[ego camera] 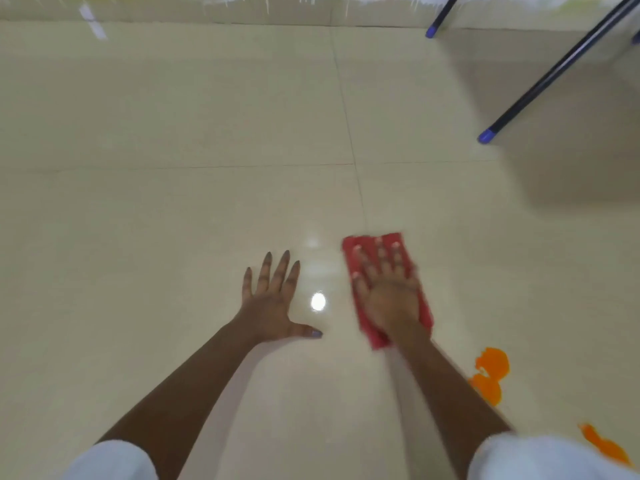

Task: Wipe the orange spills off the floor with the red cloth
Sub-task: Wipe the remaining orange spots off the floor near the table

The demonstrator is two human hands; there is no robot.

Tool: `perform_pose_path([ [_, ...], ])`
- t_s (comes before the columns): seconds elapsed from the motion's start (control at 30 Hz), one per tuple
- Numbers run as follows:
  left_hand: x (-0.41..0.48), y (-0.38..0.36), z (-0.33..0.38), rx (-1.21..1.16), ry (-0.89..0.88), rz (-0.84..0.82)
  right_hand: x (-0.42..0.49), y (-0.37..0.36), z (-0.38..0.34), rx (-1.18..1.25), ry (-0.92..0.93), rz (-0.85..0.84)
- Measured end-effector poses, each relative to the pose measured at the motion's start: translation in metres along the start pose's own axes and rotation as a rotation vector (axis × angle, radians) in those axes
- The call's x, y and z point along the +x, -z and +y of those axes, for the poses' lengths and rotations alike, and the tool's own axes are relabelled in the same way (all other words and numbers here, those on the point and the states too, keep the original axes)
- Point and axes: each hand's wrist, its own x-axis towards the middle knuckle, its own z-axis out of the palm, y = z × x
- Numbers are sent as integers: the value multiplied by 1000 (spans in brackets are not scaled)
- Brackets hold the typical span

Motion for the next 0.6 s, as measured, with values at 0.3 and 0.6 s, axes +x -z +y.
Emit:
perform_pose_path([
  [0.3, -20, -1, 21, -5, -137, 61, -154, -34, -8, 35, -79, 111],
  [0.6, -66, -36, 80, 15, -356, 16, -229, -39, 41, 101, -506, 116],
])
